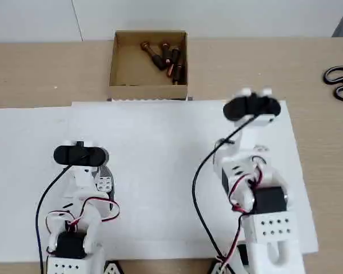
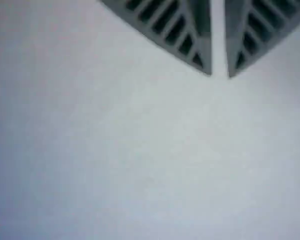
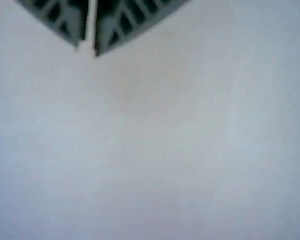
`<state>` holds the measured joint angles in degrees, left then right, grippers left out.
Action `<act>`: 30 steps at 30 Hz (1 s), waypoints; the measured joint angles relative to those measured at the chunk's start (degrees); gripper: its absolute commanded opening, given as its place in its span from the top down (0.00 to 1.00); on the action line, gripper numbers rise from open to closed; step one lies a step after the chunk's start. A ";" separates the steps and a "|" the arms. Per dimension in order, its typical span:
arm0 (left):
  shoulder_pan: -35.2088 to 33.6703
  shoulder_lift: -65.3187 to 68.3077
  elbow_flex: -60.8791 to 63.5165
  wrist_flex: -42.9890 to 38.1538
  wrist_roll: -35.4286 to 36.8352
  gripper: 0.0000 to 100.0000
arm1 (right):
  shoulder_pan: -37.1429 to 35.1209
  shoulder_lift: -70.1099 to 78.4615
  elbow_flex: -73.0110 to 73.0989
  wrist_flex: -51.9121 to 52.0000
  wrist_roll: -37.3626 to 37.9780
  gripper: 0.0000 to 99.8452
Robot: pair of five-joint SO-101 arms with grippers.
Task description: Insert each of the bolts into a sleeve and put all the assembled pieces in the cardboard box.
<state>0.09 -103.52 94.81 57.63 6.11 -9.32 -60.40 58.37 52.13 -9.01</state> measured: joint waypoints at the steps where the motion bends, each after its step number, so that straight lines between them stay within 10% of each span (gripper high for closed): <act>1: 0.00 0.00 0.00 0.00 0.00 0.99 | 0.09 -1.23 2.64 -1.76 0.00 1.00; 12: 0.00 0.00 0.00 0.00 0.00 0.99 | 0.00 -19.78 27.16 -15.47 5.01 1.00; 30: 0.00 0.00 0.00 0.00 0.00 0.99 | 0.00 -42.29 37.36 -7.21 5.36 1.00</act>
<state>0.09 -103.52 94.81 57.63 6.11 -9.32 -102.68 95.74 44.92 -3.65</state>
